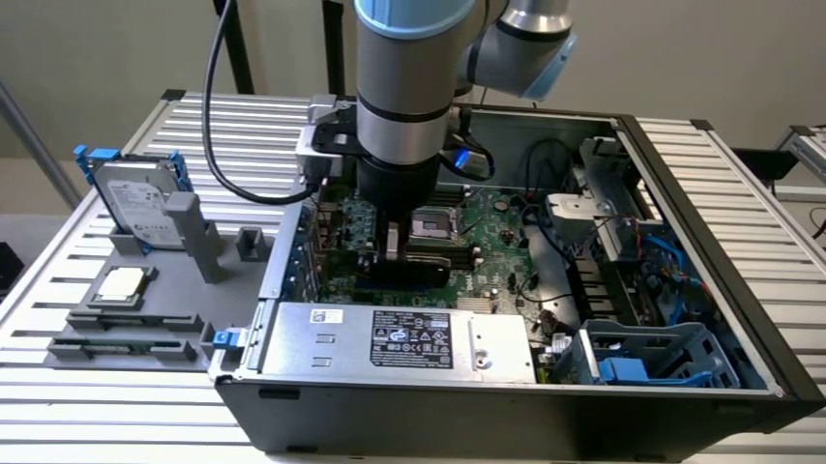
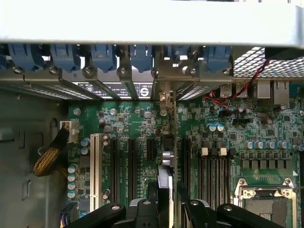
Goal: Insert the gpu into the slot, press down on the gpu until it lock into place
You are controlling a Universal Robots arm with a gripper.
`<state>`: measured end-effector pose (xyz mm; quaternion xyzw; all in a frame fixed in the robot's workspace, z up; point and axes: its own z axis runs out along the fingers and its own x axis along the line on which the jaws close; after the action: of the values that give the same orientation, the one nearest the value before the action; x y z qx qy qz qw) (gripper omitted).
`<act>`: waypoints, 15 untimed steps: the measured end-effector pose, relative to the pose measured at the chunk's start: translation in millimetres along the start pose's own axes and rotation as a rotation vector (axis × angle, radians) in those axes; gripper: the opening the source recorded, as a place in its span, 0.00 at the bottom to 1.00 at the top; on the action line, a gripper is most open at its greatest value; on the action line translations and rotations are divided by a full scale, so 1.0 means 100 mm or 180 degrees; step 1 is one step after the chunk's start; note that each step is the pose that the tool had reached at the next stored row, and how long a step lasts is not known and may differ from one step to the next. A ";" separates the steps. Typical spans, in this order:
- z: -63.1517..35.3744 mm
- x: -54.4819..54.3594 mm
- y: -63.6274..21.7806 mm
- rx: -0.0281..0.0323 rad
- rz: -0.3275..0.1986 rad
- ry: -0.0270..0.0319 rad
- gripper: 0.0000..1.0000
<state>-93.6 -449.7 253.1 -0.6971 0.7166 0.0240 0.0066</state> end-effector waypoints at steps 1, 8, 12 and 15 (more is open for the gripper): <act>0.006 0.00 0.000 0.0000 -0.0002 0.0000 0.26; 0.034 0.00 0.000 0.0000 -0.0012 0.0000 0.26; 0.008 0.00 0.003 -0.0009 -0.0012 -0.0003 0.27; -0.104 0.00 0.004 -0.0023 -0.0013 -0.0001 0.40</act>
<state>-93.7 -449.6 263.6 -0.6985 0.7151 0.0266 0.0042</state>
